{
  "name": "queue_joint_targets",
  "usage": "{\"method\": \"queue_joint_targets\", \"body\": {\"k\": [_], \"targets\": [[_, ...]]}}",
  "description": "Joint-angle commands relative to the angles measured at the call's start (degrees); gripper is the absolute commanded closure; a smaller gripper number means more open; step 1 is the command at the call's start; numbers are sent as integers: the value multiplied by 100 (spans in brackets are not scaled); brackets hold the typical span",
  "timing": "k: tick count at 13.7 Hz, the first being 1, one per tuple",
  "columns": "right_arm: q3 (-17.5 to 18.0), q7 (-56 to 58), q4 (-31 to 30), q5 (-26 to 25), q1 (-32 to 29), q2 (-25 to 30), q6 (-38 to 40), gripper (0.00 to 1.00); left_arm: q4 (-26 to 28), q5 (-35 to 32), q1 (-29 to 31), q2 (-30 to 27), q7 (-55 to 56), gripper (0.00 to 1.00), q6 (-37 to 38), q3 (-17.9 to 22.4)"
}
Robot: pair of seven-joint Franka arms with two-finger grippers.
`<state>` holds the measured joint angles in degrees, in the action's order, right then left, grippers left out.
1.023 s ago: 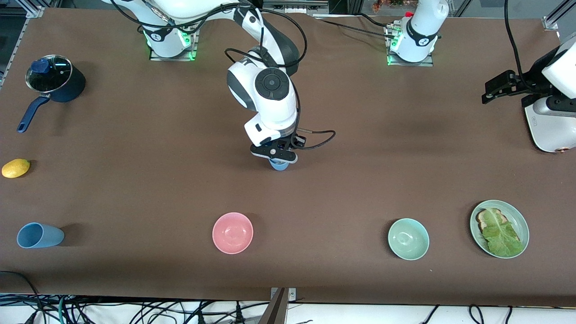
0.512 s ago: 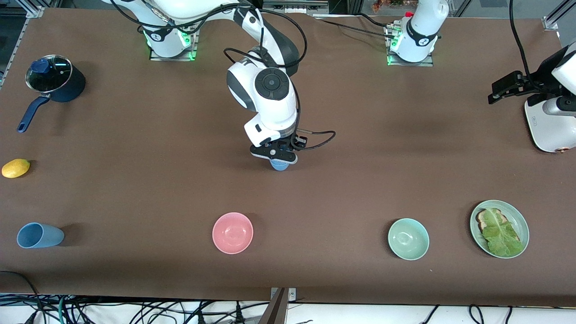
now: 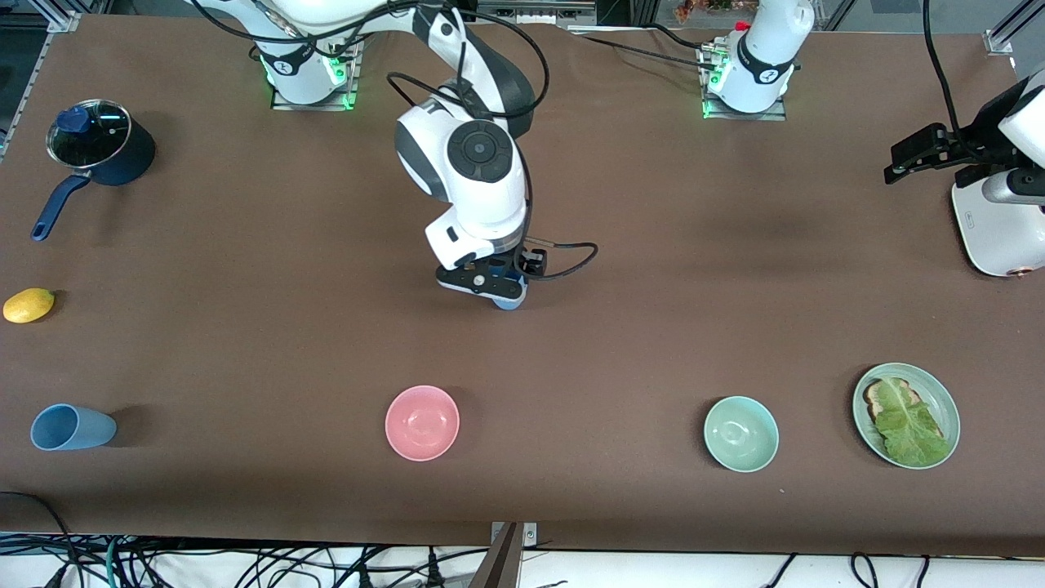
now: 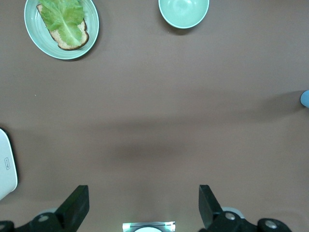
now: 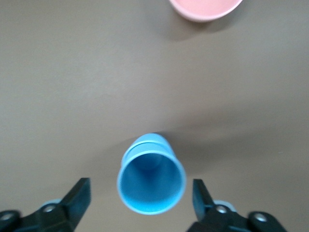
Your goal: Stack blue cups with both arms
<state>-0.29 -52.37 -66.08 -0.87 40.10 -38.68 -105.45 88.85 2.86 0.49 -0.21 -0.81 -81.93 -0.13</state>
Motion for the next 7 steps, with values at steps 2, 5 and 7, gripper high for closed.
{"method": "queue_joint_targets", "body": {"k": [2, 5, 7], "targets": [[21, 1104, 113, -18, -590, 509, 927, 0, 151, -66, 12, -137, -8, 0, -104, -31], [-232, 2271, 35, 43, -934, 1097, 1499, 0, 133, -66, 12, -120, 1, 0, -104, -31], [-480, 2774, -525, 148, -1056, 1685, 1650, 0, 142, -66, 3, -119, 1, 0, -104, -31]]}}
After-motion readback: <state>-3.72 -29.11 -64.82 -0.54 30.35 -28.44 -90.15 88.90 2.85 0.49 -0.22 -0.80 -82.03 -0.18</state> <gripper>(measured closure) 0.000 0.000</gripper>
